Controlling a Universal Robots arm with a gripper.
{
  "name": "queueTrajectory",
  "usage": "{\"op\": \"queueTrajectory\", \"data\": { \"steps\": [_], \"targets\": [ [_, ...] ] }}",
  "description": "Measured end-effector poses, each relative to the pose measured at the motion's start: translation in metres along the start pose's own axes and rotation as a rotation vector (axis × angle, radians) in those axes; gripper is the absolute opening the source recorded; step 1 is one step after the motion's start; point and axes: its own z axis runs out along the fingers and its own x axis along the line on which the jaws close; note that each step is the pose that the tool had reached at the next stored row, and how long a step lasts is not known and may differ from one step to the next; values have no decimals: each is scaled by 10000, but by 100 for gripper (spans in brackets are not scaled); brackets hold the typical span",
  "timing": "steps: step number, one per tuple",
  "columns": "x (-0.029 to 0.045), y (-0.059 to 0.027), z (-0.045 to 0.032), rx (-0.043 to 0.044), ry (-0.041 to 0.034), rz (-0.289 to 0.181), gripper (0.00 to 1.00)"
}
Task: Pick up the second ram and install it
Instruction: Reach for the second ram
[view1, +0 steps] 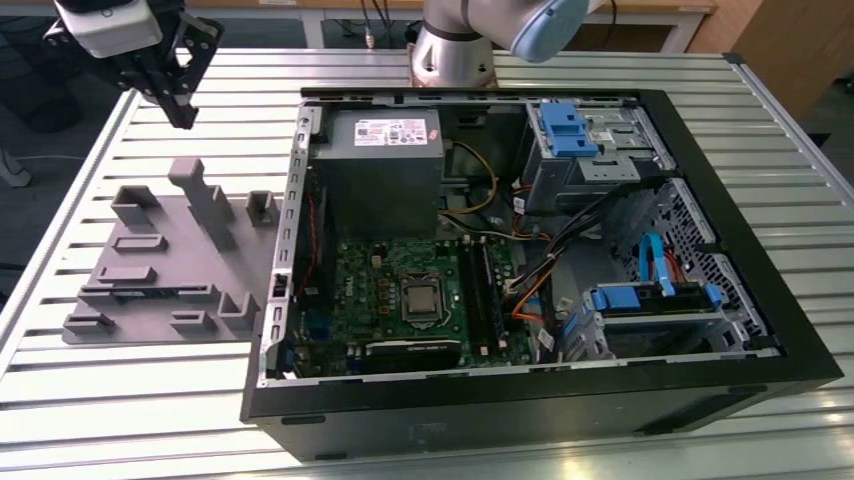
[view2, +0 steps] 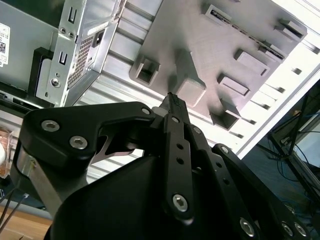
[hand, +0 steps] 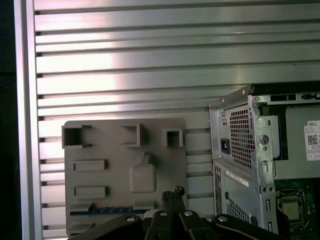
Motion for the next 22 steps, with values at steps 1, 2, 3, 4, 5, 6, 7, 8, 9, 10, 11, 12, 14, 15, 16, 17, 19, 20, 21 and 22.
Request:
{"op": "queueTrajectory", "data": {
  "steps": [1,2,3,4,5,6,7,8,9,10,11,12,14,15,16,17,19,20,21,22],
  "targets": [
    [5,0,0,0,0,0,11],
    [11,-1,1,0,0,1,11],
    [17,-1,0,0,0,1,11],
    [22,-2,1,-1,0,1,11],
    [28,-2,1,0,0,0,11],
    [34,-3,1,-1,-1,1,11],
    [40,-3,2,-1,-1,0,11],
    [45,-4,1,0,0,0,11],
    [51,-4,2,0,0,1,11],
    [58,-4,2,0,0,1,11],
    [63,-5,2,-1,-1,0,11],
    [69,-5,2,0,-1,0,11],
    [80,-6,3,0,0,0,11],
    [85,-7,3,0,0,0,11],
    [91,-7,3,-1,0,0,11],
    [95,-8,3,-1,0,0,11],
    [104,-8,3,0,0,0,11],
    [108,-8,3,0,0,0,11],
    [113,-9,3,0,0,0,11],
    [118,-9,4,0,-1,0,11]
  ]
}}
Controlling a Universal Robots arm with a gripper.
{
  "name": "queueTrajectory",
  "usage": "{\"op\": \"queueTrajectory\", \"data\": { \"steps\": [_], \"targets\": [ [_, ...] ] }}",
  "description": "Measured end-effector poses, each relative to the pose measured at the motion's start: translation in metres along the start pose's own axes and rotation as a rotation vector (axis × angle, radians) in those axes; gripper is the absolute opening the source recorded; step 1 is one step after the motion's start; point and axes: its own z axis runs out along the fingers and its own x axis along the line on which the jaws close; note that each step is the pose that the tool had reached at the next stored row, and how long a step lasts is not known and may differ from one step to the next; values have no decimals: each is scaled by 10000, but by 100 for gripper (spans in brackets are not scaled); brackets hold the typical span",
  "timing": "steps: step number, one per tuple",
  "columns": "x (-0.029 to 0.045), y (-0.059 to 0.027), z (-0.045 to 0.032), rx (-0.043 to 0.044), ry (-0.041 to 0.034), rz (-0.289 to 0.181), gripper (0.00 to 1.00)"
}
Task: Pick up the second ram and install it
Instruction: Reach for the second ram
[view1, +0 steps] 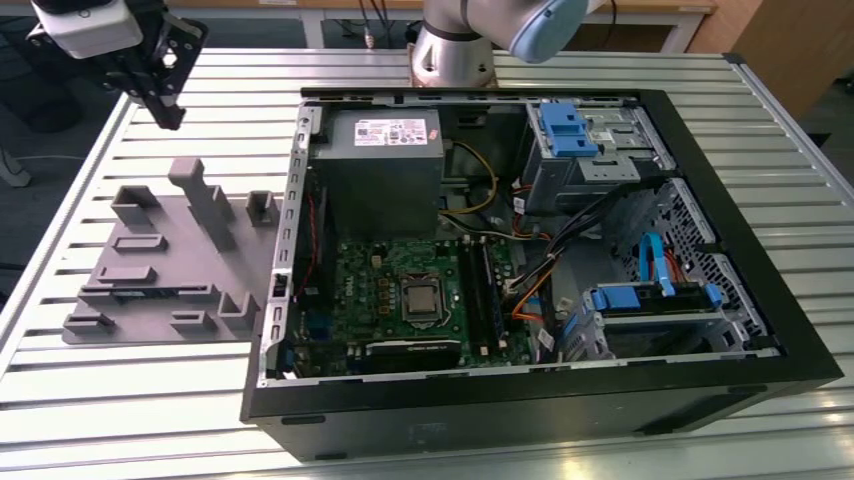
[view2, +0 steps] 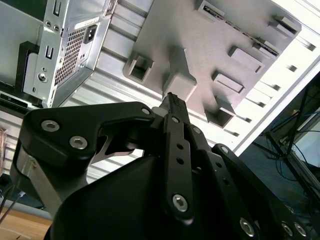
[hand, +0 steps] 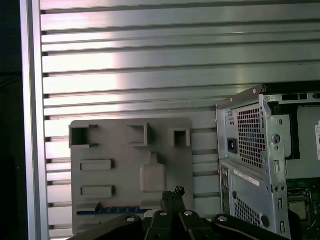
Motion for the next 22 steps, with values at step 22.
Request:
{"op": "queueTrajectory", "data": {
  "steps": [22],
  "targets": [
    [181,-14,6,0,1,1,11]
  ]
}}
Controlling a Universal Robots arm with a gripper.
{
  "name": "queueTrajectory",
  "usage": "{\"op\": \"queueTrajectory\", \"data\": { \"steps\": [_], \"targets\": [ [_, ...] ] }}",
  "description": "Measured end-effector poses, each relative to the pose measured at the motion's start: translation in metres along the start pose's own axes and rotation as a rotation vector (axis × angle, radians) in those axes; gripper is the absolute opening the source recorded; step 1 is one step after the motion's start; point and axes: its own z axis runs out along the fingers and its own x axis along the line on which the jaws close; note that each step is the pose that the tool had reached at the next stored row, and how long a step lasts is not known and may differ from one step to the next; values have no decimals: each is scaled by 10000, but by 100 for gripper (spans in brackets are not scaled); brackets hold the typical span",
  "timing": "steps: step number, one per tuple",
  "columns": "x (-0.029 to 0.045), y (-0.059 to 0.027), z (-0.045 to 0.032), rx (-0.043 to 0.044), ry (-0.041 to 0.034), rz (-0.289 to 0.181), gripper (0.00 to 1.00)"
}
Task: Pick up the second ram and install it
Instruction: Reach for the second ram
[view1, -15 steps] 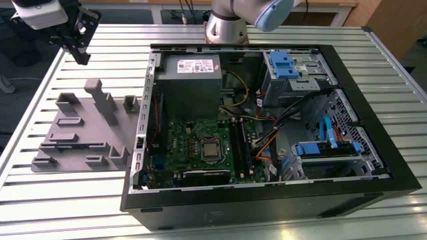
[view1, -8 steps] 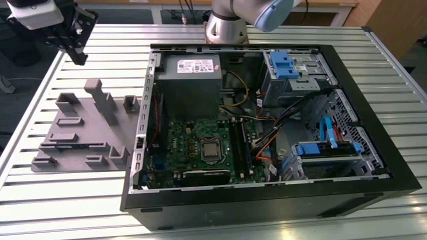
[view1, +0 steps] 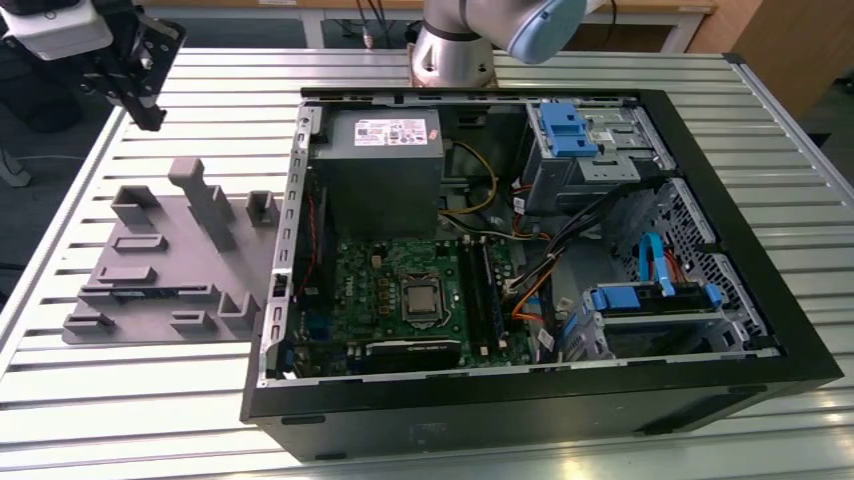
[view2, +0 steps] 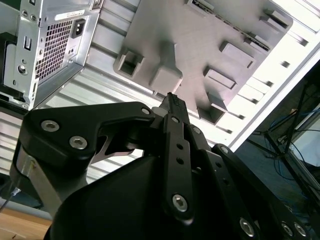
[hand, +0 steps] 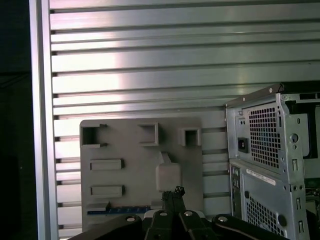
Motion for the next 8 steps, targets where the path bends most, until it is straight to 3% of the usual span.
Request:
{"op": "queueTrajectory", "data": {
  "steps": [8],
  "targets": [
    [69,-5,2,0,-1,0,11]
  ]
}}
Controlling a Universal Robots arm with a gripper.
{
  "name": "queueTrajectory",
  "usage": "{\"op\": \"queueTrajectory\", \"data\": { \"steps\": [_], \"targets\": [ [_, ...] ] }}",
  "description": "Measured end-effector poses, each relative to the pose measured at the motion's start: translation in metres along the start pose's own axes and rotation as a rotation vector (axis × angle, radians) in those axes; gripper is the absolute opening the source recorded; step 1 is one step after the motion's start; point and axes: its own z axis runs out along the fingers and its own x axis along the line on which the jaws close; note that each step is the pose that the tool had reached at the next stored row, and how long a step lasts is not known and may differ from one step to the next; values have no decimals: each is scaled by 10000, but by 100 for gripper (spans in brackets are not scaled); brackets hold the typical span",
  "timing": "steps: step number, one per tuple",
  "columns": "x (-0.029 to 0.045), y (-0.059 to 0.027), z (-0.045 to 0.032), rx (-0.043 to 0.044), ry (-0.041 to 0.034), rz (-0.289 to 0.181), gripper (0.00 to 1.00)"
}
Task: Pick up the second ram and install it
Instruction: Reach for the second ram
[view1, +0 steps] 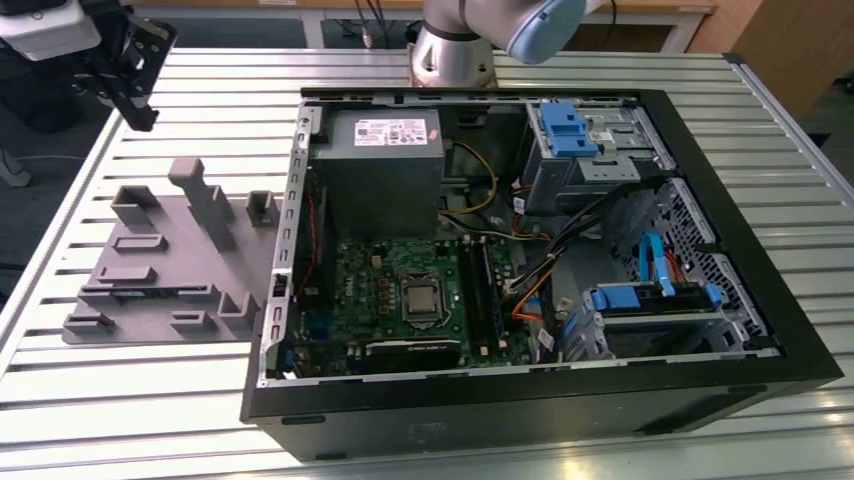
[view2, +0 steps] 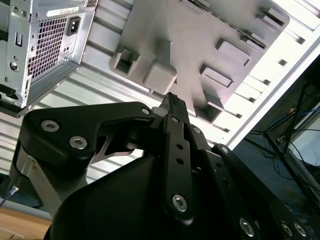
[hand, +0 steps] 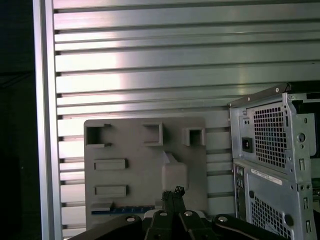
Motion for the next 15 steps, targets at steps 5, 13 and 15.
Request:
{"op": "queueTrajectory", "data": {
  "steps": [5,13,15],
  "targets": [
    [43,-3,1,0,0,-1,11],
    [115,-9,2,1,0,-1,11],
    [132,-10,3,0,0,-1,11]
  ]
}}
